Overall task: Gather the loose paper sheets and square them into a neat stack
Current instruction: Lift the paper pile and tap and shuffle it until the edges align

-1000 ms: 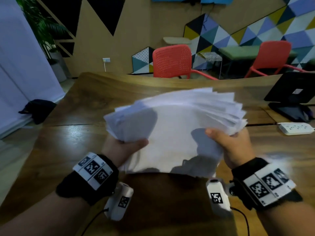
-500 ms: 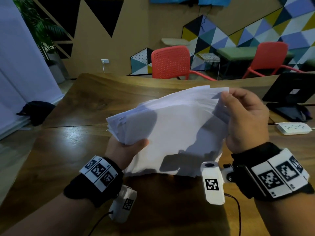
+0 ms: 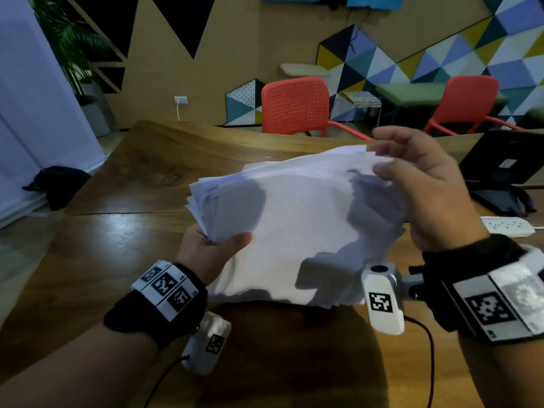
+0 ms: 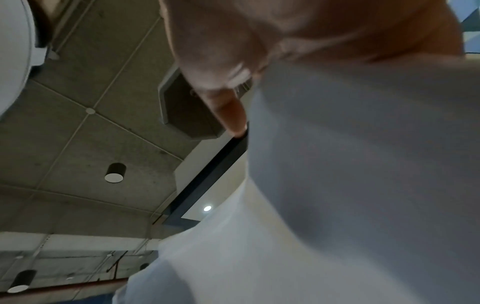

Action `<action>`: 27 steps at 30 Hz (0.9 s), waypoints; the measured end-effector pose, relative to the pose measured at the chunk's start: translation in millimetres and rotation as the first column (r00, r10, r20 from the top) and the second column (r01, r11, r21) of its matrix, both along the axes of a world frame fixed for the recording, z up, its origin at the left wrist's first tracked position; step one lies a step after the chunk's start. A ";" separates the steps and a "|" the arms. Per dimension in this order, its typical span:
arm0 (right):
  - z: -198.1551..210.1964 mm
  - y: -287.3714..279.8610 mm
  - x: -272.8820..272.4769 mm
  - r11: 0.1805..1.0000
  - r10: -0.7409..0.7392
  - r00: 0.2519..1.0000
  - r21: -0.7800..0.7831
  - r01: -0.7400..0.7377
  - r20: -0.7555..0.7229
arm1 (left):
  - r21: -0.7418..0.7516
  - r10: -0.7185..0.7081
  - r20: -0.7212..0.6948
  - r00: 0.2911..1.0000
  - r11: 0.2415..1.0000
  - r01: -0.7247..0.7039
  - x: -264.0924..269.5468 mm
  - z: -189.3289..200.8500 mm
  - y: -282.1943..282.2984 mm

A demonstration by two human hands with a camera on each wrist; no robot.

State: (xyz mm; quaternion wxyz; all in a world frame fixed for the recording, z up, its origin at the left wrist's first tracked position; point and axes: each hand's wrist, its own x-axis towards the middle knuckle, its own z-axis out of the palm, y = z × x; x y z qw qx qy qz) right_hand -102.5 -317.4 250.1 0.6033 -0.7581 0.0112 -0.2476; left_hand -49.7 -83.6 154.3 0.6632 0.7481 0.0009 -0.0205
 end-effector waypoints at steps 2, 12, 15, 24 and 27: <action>2.8 5.5 8.0 0.996 -0.021 1.000 -0.085 0.019 -0.016 | 0.019 0.002 0.022 1.000 1.000 -0.002 1.0 1.1 -1.2; -6.3 -1.6 22.5 0.977 -0.181 0.983 -0.120 0.178 -0.012 | 0.012 -0.027 0.026 0.999 1.000 0.027 6.1 -8.2 4.3; -5.9 -6.9 23.2 0.980 -0.182 0.983 -0.090 0.180 -0.016 | -0.004 -0.052 0.040 0.998 0.999 0.052 7.6 -10.2 3.6; 2.6 -0.8 5.8 0.818 -0.280 0.959 -0.515 0.255 0.030 | 0.044 -0.049 0.063 0.997 0.998 0.046 2.5 -2.8 -1.2; 7.8 19.7 -5.2 0.494 -0.301 0.951 -0.841 0.221 0.072 | 0.028 -0.068 0.071 0.995 0.997 0.067 3.6 -3.8 -0.3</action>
